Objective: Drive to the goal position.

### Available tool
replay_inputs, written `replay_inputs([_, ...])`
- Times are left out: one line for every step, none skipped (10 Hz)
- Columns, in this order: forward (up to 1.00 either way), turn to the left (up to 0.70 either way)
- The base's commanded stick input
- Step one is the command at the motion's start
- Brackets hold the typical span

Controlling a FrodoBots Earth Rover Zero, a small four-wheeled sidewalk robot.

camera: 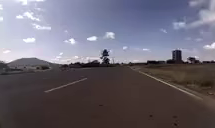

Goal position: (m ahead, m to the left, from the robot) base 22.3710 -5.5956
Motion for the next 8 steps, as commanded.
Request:
replay_inputs([0.85, 0.00])
replay_inputs([0.85, 0.00])
replay_inputs([0.85, 0.00])
replay_inputs([0.85, 0.00])
replay_inputs([0.85, 0.00])
replay_inputs([0.85, -0.11])
replay_inputs([0.85, -0.34])
replay_inputs([0.85, -0.34])
